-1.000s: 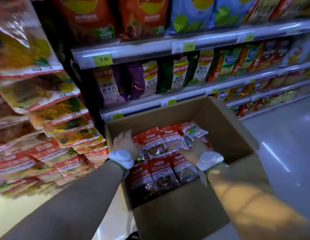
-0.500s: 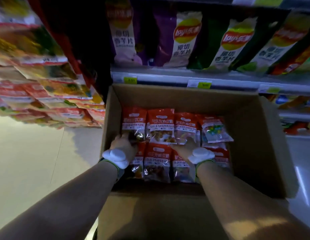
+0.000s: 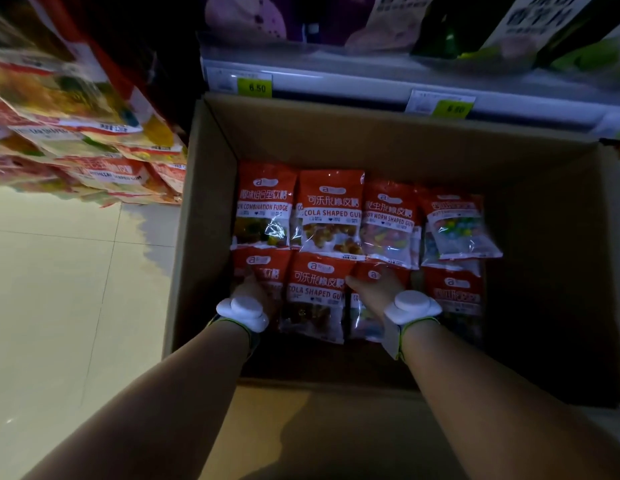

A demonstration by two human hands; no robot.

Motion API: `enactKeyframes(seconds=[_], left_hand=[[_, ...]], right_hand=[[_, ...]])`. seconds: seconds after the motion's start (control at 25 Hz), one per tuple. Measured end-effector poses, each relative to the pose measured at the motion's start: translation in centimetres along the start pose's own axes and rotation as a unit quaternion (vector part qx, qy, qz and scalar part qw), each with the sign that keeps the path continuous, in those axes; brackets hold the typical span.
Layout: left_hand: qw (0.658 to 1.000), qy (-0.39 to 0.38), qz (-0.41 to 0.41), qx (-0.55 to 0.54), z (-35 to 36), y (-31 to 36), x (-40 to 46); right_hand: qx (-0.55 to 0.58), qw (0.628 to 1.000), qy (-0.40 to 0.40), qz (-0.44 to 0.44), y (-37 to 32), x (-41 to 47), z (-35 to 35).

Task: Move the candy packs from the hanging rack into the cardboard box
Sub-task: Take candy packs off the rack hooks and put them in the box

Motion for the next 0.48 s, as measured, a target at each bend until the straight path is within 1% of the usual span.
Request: enactKeyframes(seconds=[0.12,0.2,0.28,0.36,0.4,0.48], left_hand=[[1.0,0.0,0.022,0.008,-0.3,0.2,-0.4],[0.999,-0.033,0.029,0.005,-0.7,0.4,-1.1],[0.996,-0.066,0.052,0.016,-1.8,1.5,-2.9],[0.991,-0.073,0.099,0.043,-3.0,3.1,-4.6],[0.988,-0.078,0.125,0.049,-3.4,4.3,-5.8],[0.981,-0.096,0.16,0.053,-4.0,6.9,-8.5]], right_hand=[[0.011,1.0,0.014,0.016,-1.5,-3.2,-0.9],[0.007,1.0,0.022,0.013,-2.4,-4.4,-1.4],[0.008,1.0,0.006,-0.016,-4.0,-6.3,-1.5],[0.06,0.997,-0.026,-0.027,-5.4,-8.1,-1.0],[0.103,0.993,-0.057,-0.014,-5.9,-9.1,-0.3],[0.21,0.969,-0.125,0.025,-6.7,-11.4,0.8]])
Point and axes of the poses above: each hand's wrist, its own x-axis towards the middle knuckle, its own z-axis out of the palm, y = z × x, the point moved 9 cm from there along x, towards the middle knuckle, and after that the axes turned 1 degree about -x, right-handed, at the moved point
